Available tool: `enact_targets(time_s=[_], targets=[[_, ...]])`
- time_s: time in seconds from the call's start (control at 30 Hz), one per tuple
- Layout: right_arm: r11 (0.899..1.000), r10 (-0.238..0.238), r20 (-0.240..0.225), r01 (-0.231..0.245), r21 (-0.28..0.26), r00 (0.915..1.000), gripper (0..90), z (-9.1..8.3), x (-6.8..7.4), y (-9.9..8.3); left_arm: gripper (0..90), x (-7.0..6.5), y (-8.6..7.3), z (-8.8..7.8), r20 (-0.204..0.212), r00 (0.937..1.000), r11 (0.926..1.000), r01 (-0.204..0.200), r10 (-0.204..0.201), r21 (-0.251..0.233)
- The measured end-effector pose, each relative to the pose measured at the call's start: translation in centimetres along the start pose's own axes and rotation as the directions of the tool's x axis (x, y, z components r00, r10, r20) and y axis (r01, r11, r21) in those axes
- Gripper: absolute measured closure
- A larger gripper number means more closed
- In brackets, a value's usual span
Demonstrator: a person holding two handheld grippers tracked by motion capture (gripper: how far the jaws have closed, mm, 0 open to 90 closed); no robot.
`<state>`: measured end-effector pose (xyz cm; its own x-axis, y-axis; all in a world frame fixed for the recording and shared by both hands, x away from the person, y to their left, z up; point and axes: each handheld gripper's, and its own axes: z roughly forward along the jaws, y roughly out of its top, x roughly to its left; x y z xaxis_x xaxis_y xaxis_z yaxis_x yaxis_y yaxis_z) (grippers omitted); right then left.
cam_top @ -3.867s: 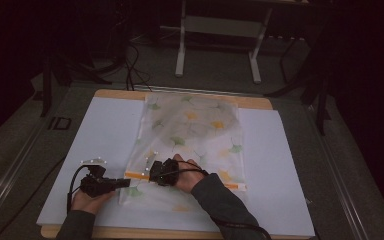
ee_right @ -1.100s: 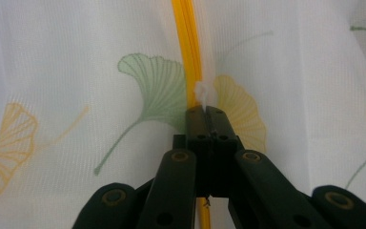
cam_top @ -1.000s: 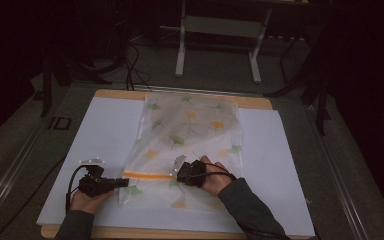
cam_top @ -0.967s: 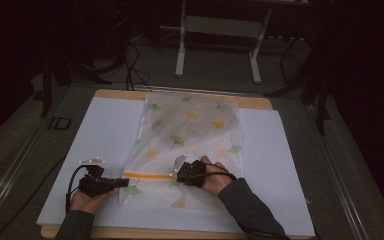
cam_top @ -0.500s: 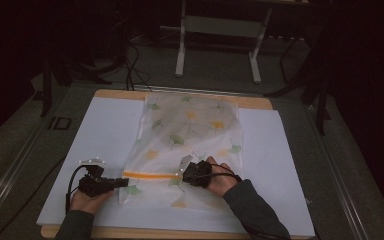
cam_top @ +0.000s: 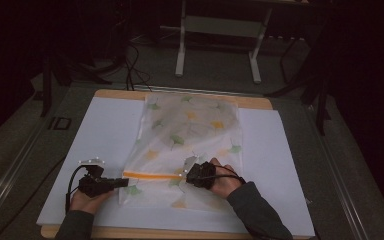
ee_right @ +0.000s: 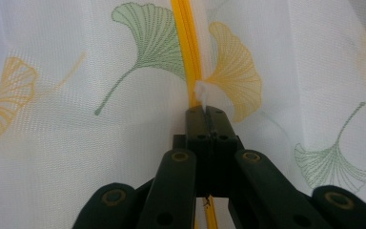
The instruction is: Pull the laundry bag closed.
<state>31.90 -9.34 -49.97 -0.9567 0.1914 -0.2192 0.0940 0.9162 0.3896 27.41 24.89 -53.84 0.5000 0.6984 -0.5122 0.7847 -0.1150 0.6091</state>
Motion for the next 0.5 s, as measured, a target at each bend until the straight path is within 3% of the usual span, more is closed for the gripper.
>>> enact_targets(time_s=[0.5], targets=[[1.0, 0.01, 0.016, -0.01, -0.007, 0.9998, 90.0, -0.67, 0.17, -0.91, 89.0, -0.02, 0.0, -0.02, -0.001, 1.0, 1.0, -0.001, 0.001, 0.001]])
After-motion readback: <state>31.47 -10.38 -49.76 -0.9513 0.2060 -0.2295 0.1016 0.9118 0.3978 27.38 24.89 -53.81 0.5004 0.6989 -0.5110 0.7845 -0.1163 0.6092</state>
